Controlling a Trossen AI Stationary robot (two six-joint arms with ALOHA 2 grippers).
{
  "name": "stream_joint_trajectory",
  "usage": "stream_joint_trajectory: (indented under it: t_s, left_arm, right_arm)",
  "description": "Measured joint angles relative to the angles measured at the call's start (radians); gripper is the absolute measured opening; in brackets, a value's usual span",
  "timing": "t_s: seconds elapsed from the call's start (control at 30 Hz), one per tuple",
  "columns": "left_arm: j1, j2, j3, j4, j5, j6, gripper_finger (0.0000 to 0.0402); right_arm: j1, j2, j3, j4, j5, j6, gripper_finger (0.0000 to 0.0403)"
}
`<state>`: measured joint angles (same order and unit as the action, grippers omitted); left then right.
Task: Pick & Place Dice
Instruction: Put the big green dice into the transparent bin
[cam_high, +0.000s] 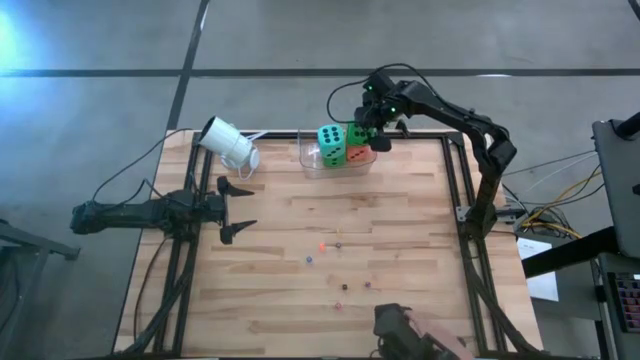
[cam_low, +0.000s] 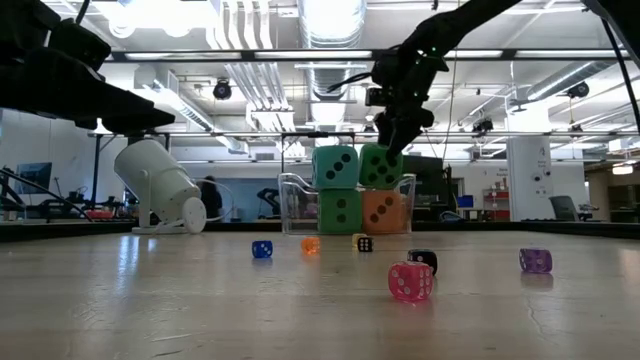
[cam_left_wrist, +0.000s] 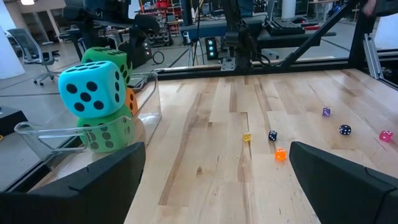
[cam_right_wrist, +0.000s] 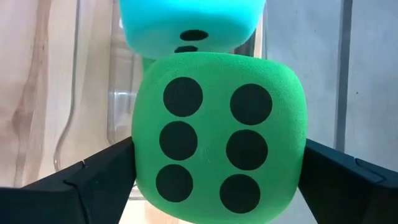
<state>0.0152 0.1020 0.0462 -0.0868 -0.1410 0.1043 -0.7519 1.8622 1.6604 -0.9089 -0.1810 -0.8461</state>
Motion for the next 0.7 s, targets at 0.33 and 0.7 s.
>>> stream_joint_trajectory:
  t_s: [0.33,0.7]
  left_arm:
    - [0.0,0.0,0.0,0.0,0.0,-0.001,0.04]
    - [0.0,0.0,0.0,0.0,0.0,-0.003,0.04]
  right_arm:
    - [-0.003,0.0,-0.001,-0.001,-0.01,0.016,0.0399]
    - [-0.001,-0.004,0.036,-0.03,-0.011,0.027,0.04]
